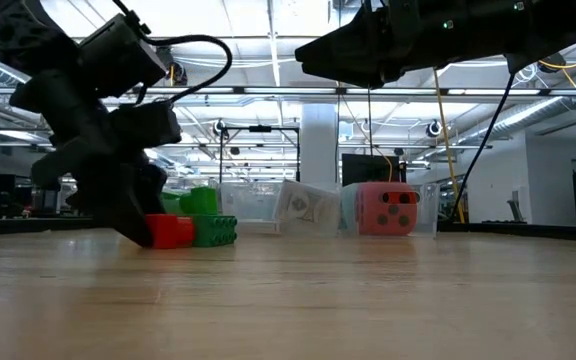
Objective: Pick & Place Toys
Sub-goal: Put the red game piece into the left transparent bin
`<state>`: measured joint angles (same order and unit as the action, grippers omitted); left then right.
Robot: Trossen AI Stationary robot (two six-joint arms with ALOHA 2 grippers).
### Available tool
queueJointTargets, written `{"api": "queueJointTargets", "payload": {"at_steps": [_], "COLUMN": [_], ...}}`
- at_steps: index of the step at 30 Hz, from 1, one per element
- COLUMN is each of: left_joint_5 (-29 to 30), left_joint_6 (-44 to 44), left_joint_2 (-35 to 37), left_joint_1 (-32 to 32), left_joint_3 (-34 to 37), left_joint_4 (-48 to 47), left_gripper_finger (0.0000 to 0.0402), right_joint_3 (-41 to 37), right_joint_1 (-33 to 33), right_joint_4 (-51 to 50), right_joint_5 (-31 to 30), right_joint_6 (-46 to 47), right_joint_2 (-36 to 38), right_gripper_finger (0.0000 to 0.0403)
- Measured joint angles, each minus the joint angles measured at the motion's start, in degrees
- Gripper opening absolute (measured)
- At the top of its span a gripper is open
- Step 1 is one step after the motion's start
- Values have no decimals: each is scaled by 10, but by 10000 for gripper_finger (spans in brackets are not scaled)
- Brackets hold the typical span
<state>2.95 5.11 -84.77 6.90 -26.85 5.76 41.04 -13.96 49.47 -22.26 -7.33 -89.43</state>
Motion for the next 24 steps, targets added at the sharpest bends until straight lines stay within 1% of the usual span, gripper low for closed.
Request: {"api": "queueJointTargets", "payload": {"at_steps": [3,7,10,13,15,20,22,24], "left_joint_5": [-12,-17,-42,-48,-45,-34,-26,-25], "left_joint_6": [45,56,74,81,63,-58,-79,-82], "left_joint_2": [0,0,0,0,0,0,0,0], "left_joint_1": [8,30,48,62,69,82,83,83], "left_joint_3": [1,1,1,1,1,1,1,1], "left_joint_4": [18,30,36,49,65,93,96,95], "left_gripper_finger": [273,273,273,273,273,273,273,273], "right_joint_3": [0,0,0,0,0,0,0,0], "right_joint_1": [0,0,0,0,0,0,0,0], "right_joint_4": [0,0,0,0,0,0,0,0], "right_joint_5": [0,0,0,0,1,1,1,1], "right_joint_6": [3,6,6,6,6,6,7,6], "right_joint_2": [0,0,0,0,0,0,0,0], "right_gripper_finger": [211,210,210,210,210,210,210,210]}}
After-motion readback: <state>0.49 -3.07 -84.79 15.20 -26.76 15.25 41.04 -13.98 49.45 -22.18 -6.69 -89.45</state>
